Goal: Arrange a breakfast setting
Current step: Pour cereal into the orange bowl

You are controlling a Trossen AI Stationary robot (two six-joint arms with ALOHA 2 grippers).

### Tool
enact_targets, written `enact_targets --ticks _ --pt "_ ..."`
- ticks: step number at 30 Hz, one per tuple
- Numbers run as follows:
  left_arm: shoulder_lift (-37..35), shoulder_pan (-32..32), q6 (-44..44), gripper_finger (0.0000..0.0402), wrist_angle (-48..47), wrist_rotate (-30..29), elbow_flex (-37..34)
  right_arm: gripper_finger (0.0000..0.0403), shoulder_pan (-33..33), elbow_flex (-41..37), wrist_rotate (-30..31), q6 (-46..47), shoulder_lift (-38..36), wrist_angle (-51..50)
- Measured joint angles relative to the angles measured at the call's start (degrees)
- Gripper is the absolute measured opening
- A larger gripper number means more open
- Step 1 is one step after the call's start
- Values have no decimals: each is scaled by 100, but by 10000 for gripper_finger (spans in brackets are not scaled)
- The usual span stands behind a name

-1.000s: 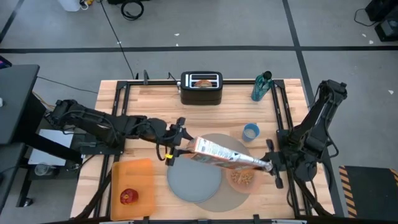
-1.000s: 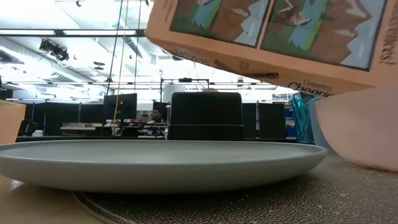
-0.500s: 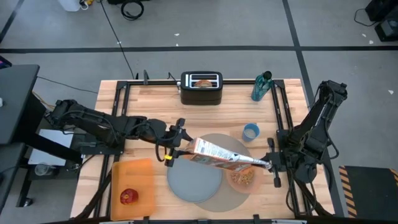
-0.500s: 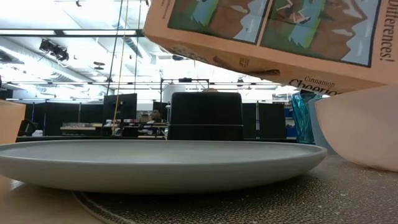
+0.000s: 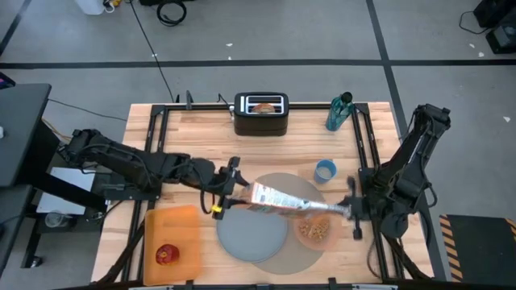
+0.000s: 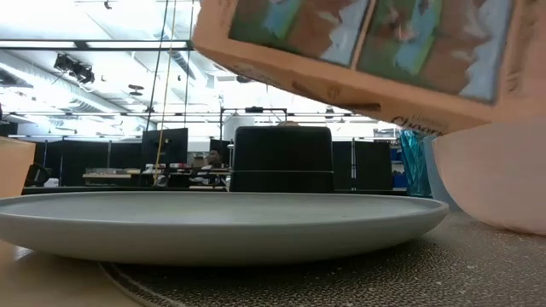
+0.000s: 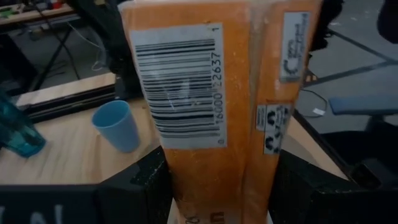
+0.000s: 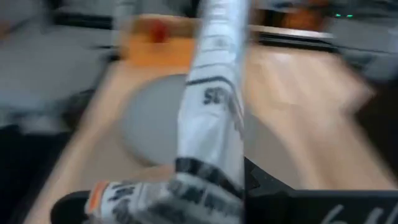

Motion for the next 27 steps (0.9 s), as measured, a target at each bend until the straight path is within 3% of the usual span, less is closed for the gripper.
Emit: enact_targets --ticks 2,4,7,10,16,27 --pt "-4 12 0 208 30 -21 -5 14 -16 29 107 596 -115 -248" --pt "-13 7 -2 208 23 30 0 13 -50 -22 -306 136 -2 365" --pt "7 -19 22 208 -4 -30 -9 12 -44 -43 53 329 -87 -131" --pt "-23 21 -13 208 86 40 6 13 -77 -40 -273 104 -103 401" --pt "-13 72 185 208 93 15 20 13 -48 -56 -3 166 -158 172" --pt "22 111 149 208 -1043 273 1102 14 124 -41 226 3 -233 373"
